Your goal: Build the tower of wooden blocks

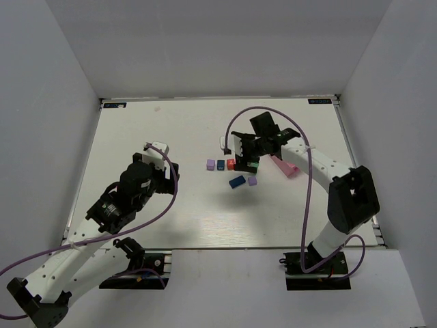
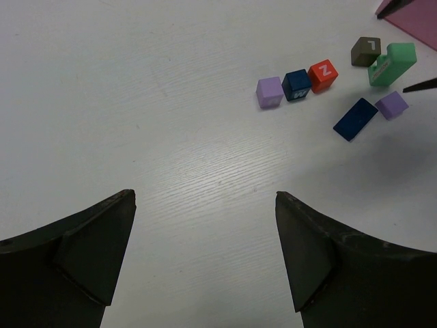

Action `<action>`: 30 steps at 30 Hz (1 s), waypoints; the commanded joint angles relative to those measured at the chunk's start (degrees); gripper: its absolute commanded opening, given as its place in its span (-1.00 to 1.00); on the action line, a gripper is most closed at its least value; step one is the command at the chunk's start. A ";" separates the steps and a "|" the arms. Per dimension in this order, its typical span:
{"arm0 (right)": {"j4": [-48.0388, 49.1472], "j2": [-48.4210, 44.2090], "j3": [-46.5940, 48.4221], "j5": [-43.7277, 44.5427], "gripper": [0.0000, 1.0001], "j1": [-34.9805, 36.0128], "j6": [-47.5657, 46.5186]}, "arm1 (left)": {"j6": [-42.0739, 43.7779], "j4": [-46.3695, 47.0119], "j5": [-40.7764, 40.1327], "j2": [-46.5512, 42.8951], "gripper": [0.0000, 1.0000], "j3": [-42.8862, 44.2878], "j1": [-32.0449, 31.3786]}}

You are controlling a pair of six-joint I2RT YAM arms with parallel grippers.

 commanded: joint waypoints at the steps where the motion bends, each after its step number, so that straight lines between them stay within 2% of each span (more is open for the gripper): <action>1: -3.65 0.25 -3.04 -7.40 0.74 -0.21 -6.85 | 0.43 0.78 -0.05 -0.63 0.86 -0.03 0.36; 3: -4.19 -0.98 -5.23 -10.21 0.60 -0.21 -12.89 | 0.43 0.78 -0.05 -0.63 0.86 -0.03 0.36; 4: -5.32 -0.89 -5.85 -11.79 0.38 -0.21 -14.23 | 0.43 0.78 -0.05 -0.63 0.86 -0.03 0.36; 6: -6.64 0.24 -5.16 -12.86 0.14 -0.21 -17.66 | 0.43 0.78 -0.05 -0.63 0.86 -0.03 0.36; 7: -8.48 0.86 -3.33 -13.38 -0.06 -0.30 -18.28 | 0.43 0.78 0.48 -0.63 0.86 -0.03 0.36; 9: -11.73 3.67 -2.00 -13.21 -0.15 -0.13 -20.22 | 0.43 0.78 0.48 -0.63 0.86 -0.03 0.36; 14: -12.36 9.21 0.91 -11.11 -0.21 0.22 -20.66 | 0.96 0.78 1.01 -0.63 0.86 -0.03 0.36; 21: -10.96 13.25 2.84 -7.50 0.15 0.23 -19.78 | 0.96 0.78 1.54 -1.16 0.86 -0.03 0.36; 30: -9.11 15.72 3.20 -5.74 0.18 0.31 -18.55 | 0.96 0.78 1.54 -1.16 0.86 -0.03 0.36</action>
